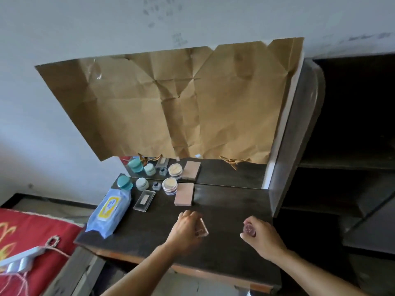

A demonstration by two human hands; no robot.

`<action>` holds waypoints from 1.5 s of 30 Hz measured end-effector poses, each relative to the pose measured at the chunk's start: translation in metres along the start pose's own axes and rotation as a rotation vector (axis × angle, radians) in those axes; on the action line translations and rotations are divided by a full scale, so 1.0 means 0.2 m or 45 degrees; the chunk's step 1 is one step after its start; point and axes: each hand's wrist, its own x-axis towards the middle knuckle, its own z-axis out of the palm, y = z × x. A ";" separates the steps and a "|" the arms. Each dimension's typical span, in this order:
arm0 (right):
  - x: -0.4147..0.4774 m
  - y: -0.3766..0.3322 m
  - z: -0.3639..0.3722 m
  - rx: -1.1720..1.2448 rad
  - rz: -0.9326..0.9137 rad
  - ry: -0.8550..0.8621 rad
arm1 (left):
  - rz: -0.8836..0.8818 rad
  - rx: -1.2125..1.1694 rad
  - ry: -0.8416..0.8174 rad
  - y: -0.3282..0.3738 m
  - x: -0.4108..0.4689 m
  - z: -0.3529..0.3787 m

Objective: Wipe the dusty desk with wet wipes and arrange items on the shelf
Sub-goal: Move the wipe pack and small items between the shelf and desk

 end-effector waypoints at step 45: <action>1.27 -0.93 1.21 -0.535 0.016 -0.227 | 0.451 0.374 -0.314 -1.59 0.92 -0.01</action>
